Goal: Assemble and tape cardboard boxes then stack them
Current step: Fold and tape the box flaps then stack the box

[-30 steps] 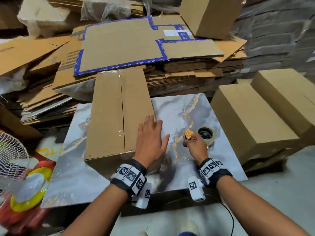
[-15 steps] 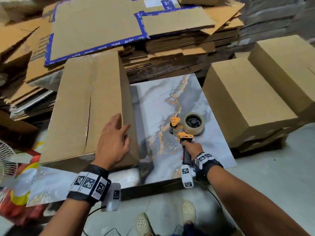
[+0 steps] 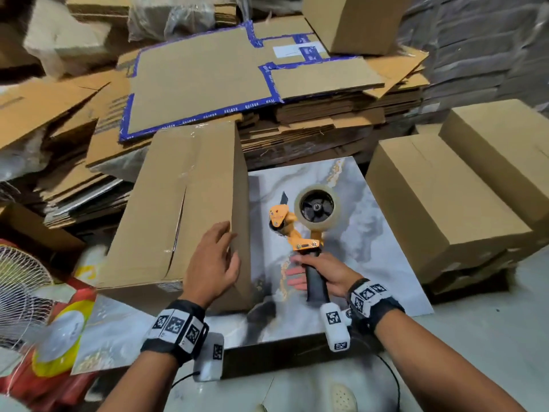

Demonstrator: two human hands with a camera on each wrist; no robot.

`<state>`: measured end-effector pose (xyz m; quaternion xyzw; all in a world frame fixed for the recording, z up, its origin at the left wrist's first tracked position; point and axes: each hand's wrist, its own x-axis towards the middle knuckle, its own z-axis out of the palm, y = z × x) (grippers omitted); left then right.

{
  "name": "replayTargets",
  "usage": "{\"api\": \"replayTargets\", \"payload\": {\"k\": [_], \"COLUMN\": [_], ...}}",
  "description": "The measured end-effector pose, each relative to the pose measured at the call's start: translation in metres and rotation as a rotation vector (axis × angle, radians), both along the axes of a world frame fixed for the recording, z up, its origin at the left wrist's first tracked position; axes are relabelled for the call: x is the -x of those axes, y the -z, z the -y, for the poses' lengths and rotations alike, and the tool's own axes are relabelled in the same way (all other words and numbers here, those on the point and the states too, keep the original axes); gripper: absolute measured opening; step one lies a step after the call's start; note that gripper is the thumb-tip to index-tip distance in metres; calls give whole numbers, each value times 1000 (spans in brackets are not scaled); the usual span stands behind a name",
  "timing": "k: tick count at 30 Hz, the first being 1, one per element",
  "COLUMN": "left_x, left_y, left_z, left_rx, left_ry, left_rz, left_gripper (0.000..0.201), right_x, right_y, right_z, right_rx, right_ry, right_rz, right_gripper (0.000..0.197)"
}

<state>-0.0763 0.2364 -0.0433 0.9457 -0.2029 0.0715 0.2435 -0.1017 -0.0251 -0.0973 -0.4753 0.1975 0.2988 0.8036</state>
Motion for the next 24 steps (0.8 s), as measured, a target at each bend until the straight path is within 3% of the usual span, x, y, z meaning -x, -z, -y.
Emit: {"api": "replayTargets", "payload": {"k": [3,6,8,11,15,18,24], "left_x": [4,7,5,1,5,12,21], "left_y": [-4,-32,-57,-86,-91,-86,-72], "left_z": [1,5,8,-3,-31,-57,-101], "left_rx": [316,785,1155,1557,1816,1952,2098], "left_ry": [-91,-303,-371,-287,-226,-275,-304], "left_rz": [70,-29,-282,-716,-856,-908,-907], "left_gripper": [30,14,22,36,32,27,52], "right_x": [-2,-4,-3,1,4,2,5], "right_y": [-49,-89,-111,-134,-145,-149,-164], "right_z": [-19,-33,-41,-62,-93,-118,-156], "right_rx": [216,444,542,631,758,806,892], "right_ry": [54,53,24,-58,-145,-176,-277], "right_rz": [218,418,532,679,747,721,768], "right_gripper": [6,11,14,28,44,29,41]}}
